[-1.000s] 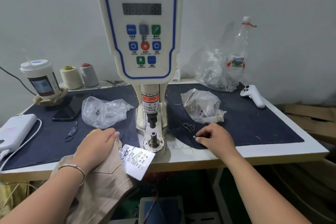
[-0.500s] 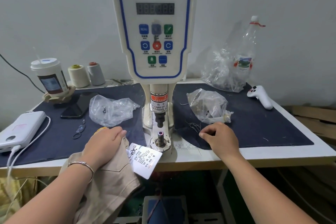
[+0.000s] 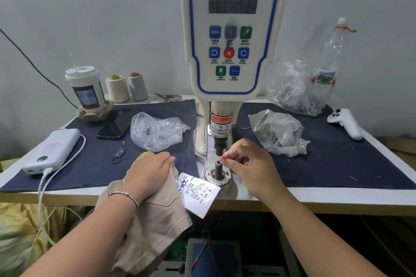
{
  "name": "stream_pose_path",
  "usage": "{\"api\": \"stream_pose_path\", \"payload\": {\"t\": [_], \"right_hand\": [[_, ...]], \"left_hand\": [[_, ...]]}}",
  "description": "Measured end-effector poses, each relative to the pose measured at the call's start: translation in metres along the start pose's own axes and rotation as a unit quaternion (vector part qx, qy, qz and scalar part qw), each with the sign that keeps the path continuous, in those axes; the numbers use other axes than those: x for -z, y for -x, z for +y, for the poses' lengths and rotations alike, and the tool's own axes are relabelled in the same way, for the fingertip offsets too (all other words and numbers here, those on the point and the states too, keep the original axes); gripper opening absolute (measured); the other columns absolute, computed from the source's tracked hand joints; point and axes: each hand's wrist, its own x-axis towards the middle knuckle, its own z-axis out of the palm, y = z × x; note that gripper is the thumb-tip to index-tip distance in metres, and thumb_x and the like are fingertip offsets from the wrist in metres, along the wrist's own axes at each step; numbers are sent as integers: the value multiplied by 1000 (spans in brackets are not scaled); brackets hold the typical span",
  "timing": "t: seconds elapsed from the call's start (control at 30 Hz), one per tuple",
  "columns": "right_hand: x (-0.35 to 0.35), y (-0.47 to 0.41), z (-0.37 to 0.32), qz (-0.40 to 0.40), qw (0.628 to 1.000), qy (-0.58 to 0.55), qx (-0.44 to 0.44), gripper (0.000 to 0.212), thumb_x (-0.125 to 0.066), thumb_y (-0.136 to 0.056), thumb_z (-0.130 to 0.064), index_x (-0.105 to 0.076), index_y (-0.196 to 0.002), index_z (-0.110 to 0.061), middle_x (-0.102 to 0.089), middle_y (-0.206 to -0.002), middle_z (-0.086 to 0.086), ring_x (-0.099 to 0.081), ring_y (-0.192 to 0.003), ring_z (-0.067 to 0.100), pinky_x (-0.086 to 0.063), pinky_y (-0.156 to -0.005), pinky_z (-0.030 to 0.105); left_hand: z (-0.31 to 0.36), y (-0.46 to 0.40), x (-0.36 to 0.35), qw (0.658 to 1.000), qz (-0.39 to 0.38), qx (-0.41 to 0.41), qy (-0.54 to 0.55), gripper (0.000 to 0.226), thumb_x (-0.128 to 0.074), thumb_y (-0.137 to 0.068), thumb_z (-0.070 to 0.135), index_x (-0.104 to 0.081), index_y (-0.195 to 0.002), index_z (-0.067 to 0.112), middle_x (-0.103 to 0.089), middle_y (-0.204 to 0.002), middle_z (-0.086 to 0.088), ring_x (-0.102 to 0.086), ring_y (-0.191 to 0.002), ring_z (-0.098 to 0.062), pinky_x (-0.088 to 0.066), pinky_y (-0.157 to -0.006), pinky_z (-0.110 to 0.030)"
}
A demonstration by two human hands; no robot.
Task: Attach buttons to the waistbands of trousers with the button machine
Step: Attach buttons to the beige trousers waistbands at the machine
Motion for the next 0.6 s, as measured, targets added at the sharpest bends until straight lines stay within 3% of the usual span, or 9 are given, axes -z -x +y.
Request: {"api": "stream_pose_path", "payload": {"t": [0.13, 0.23, 0.6], "right_hand": [[-3, -3, 3, 3, 1000, 24, 2, 10, -77, -79, -15, -69, -74, -17, -60, -84, -10, -54, -71, 3, -43, -66, 10], [-4, -4, 2, 0, 999, 39, 11, 17, -77, -80, -15, -66, -71, -24, -58, -84, -13, -55, -74, 0, -42, -66, 7], [-1, -4, -5, 0, 996, 82, 44, 8, -77, -80, -17, -72, -79, -10, -58, -80, -3, -55, -76, 10, -43, -66, 13]], "left_hand": [[0, 0, 0, 1000, 1, -3, 2, 37, -36, -104, 37, -40, -69, 26, -54, -75, 0, -47, -87, -22, -34, -69, -35], [-1, 0, 0, 1000, 3, -4, 3, 36, -36, -104, 37, -44, -72, 23, -53, -74, 2, -47, -86, -22, -33, -68, -34], [-3, -1, -2, 1000, 4, -3, 5, 35, -35, -104, 39, -48, -76, 20, -55, -76, 1, -47, -87, -22, -37, -69, -35]]}}
